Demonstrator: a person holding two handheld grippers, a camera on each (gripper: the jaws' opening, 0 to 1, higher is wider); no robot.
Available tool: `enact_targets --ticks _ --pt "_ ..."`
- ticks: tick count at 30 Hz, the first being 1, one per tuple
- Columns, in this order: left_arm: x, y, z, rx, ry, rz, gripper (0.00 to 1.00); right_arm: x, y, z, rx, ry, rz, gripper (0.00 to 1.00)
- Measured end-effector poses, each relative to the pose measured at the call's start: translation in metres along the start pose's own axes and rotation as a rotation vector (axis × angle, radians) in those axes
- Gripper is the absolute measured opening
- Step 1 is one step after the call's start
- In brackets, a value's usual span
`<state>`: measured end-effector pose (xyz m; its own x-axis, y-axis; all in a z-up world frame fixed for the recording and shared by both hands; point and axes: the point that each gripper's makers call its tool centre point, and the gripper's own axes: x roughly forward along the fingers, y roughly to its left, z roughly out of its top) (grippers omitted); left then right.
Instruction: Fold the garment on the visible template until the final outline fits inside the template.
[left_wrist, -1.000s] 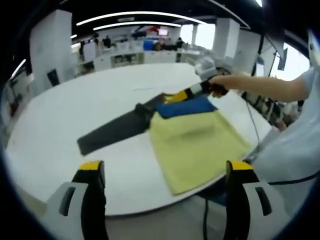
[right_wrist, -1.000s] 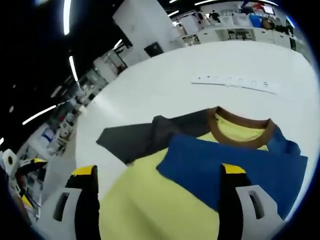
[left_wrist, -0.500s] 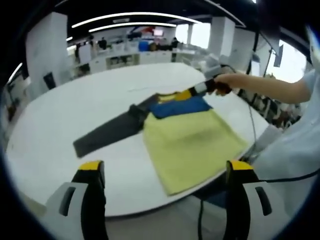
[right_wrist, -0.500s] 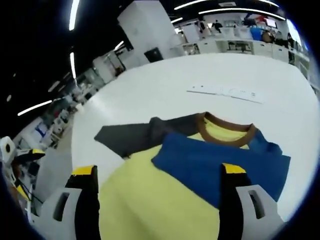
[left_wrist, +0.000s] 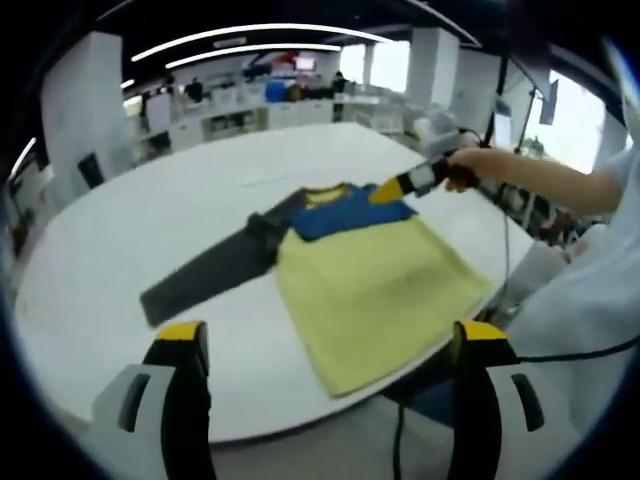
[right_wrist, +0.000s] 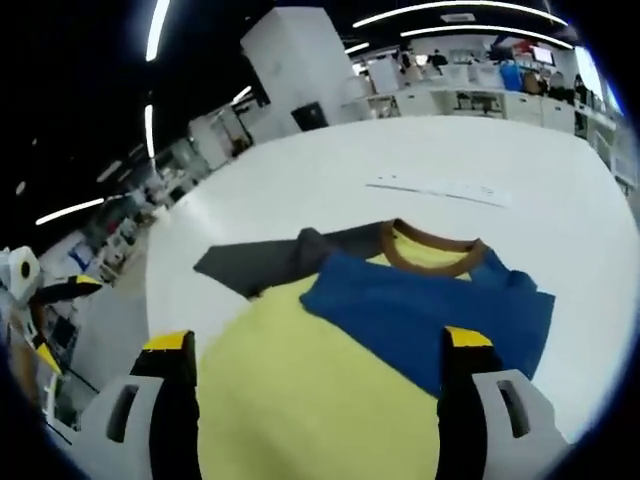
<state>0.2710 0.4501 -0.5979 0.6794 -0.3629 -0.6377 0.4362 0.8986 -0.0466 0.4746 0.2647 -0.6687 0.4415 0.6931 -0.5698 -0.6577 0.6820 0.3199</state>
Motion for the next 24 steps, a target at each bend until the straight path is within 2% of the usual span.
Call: enact_targets --ticks 12,18,24 --pt "0.012 -0.001 0.011 0.034 0.020 -0.029 0.98 -0.033 -0.002 -0.002 -0.070 -0.025 -0.044 1.00" --pt "0.017 -0.003 0.014 0.039 0.023 -0.037 0.98 -0.048 -0.004 -0.003 -0.056 -0.062 -0.059 1.00" --pt "0.021 -0.003 0.016 0.056 0.030 -0.041 0.98 -0.062 -0.005 -0.006 -0.108 -0.079 -0.090 1.00"
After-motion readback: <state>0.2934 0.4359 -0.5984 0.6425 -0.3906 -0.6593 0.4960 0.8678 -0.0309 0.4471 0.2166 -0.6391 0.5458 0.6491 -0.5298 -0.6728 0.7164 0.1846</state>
